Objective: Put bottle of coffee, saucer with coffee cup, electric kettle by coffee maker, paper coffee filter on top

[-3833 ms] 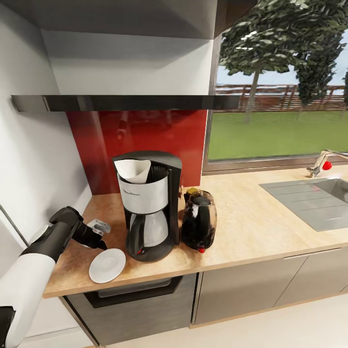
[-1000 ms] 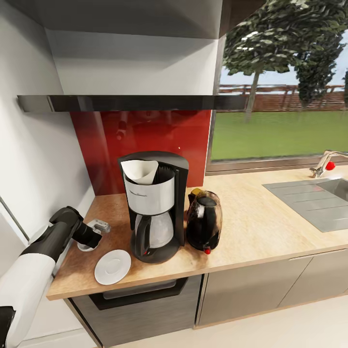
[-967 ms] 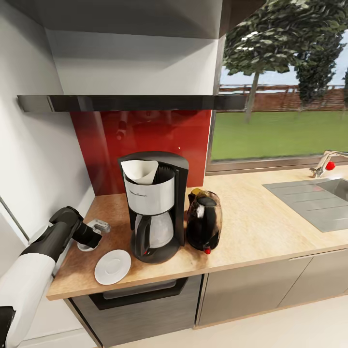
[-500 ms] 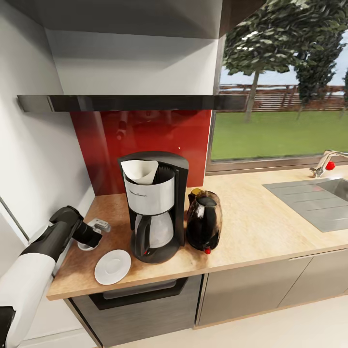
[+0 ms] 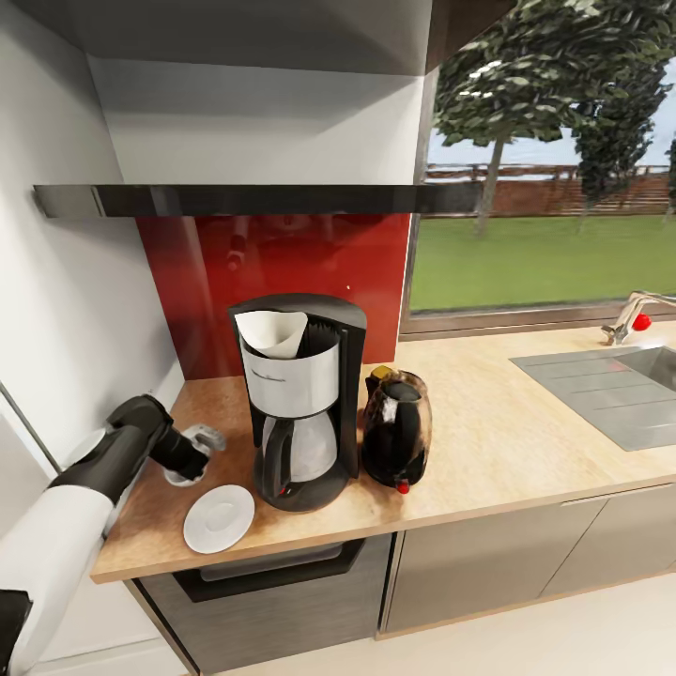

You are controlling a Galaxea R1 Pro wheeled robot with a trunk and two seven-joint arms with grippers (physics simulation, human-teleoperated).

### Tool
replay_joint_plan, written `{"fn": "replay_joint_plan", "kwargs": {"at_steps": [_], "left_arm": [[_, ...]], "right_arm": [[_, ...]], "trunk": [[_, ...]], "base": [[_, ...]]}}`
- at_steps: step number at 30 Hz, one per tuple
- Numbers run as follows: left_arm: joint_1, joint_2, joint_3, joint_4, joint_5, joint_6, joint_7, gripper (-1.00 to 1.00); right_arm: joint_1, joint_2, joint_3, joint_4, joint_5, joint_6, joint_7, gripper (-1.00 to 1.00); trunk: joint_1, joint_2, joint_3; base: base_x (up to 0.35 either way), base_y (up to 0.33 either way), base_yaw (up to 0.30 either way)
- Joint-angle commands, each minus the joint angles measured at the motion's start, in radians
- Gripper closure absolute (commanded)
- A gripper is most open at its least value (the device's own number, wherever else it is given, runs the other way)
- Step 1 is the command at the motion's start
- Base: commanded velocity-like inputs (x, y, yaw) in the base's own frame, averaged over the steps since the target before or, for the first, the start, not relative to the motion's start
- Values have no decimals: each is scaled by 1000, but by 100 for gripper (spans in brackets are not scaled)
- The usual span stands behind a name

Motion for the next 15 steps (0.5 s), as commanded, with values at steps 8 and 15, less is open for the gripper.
{"fn": "replay_joint_plan", "kwargs": {"at_steps": [8, 15], "left_arm": [[-73, 29, -82, -1, -12, 0, -144, 100], [-106, 53, -147, -3, -72, -1, -263, 100]], "right_arm": [[0, 0, 8, -4, -11, 2, 2, -100], [0, -4, 5, -3, -13, -1, 5, -100]], "trunk": [[0, -1, -2], [0, -1, -2]], "base": [[0, 0, 0], [0, 0, 0]]}}
